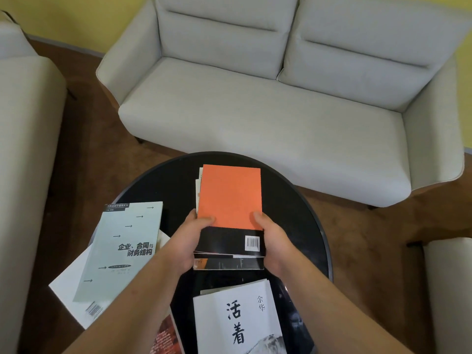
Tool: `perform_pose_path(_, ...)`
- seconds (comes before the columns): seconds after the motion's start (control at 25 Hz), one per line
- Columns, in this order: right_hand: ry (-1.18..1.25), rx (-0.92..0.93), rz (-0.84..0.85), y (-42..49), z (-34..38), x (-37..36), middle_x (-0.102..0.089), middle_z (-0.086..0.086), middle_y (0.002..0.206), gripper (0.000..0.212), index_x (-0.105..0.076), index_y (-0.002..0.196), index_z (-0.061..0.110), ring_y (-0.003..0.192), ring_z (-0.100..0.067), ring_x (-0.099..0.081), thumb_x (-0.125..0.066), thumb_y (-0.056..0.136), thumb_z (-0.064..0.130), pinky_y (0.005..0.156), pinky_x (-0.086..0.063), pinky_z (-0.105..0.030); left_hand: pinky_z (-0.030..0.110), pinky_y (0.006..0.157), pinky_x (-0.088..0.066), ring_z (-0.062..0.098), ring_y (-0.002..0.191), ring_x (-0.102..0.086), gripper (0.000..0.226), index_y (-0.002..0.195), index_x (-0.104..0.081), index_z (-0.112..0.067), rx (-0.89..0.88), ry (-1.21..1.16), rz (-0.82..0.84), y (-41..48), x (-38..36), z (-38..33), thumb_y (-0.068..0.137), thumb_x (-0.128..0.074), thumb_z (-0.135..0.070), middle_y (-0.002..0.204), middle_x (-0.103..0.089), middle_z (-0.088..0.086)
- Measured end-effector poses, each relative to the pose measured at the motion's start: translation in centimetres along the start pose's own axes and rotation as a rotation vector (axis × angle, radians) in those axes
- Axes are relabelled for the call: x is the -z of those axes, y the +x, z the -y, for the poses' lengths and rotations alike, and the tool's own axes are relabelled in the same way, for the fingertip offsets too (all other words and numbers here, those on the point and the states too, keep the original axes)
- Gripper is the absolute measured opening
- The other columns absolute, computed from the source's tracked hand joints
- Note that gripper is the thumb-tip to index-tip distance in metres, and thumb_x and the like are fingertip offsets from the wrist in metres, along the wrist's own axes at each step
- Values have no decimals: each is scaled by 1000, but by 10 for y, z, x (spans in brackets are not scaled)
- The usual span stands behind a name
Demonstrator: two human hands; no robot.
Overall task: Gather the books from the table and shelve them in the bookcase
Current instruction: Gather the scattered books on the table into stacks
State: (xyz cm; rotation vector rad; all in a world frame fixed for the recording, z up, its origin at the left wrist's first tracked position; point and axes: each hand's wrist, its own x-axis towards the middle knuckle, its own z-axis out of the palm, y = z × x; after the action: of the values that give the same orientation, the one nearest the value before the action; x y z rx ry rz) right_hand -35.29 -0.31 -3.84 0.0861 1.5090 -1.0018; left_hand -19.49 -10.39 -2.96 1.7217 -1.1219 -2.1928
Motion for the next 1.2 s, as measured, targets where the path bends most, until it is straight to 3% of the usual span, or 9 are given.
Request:
perform_pose_path(0.16, -19, 83, -7, -2, -6, -1, -66, -8, 128, 59, -36, 151, 32, 109, -30, -69, -54, 98, 49, 99, -54, -51, 51, 100, -52, 28, 113, -67, 39, 138, -51, -29, 4, 1, 61, -4, 5, -3, 99, -59, -28, 124, -70, 7)
perform_pose_path(0.28, -349, 298, 72, -15, -8, 14, -49, 14, 144, 87, -12, 157, 40, 123, -4, -52, -69, 91, 45, 103, -45, -28, 39, 106, -47, 15, 118, -61, 74, 153, -29, -35, -120, 190, 90, -17, 13, -1, 90, -68, -42, 137, -60, -6)
perform_pose_path(0.4, -767, 377, 229, -26, -22, 40, -48, 40, 127, 117, 0, 148, 60, 118, 9, -52, -86, 76, 25, 89, -49, -12, 31, 107, -45, 4, 121, -58, 111, 151, -12, -53, -255, 526, 210, -34, 29, 14, 77, -87, -18, 133, -58, -23)
perform_pose_path(0.52, -813, 346, 302, -21, -31, 53, -51, 35, 135, 125, -1, 152, 58, 129, 2, -50, -89, 72, 20, 96, -48, -13, 32, 109, -46, 1, 128, -52, 134, 146, -3, -66, -254, 687, 246, -44, 37, 30, 63, -91, -9, 135, -55, -29)
perform_pose_path(0.72, -823, 422, 182, -24, -30, 41, -62, 21, 130, 100, -24, 151, 50, 123, -3, -57, -82, 79, 11, 100, -54, -27, 20, 94, -47, -17, 92, -59, 113, 149, -15, -56, -434, 814, -25, -45, 22, 36, 74, -86, -12, 102, -61, -40)
perform_pose_path(0.88, -850, 470, 46, -22, -31, 33, -62, 16, 135, 81, -35, 149, 41, 129, -5, -55, -76, 87, 10, 109, -50, -36, 30, 100, -51, 5, 107, -64, 106, 151, -16, -54, -424, 803, -103, -42, 19, 36, 79, -83, -13, 114, -68, -25)
perform_pose_path(1.0, -926, 508, 13, -19, -26, 29, -63, 11, 137, 70, -31, 152, 36, 129, -10, -58, -69, 94, 21, 108, -50, -39, 36, 99, -54, 11, 110, -67, 96, 151, -15, -53, -461, 807, -165, -38, 15, 38, 85, -77, -20, 119, -70, -19)
perform_pose_path(1.12, -1012, 507, -9, -16, -20, 28, -62, 11, 137, 79, -17, 158, 32, 127, -12, -59, -66, 96, 26, 103, -53, -33, 37, 100, -53, 7, 116, -62, 96, 154, -9, -47, -476, 831, -176, -28, 16, 37, 88, -74, -22, 127, -61, -22)
perform_pose_path(1.2, -926, 460, 62, -17, -13, 30, -58, 19, 131, 90, -12, 158, 39, 123, -8, -58, -71, 92, 22, 96, -52, -26, 33, 105, -48, 1, 121, -55, 96, 155, -11, -46, -459, 692, -58, -25, 19, 38, 89, -74, -17, 134, -54, -23)
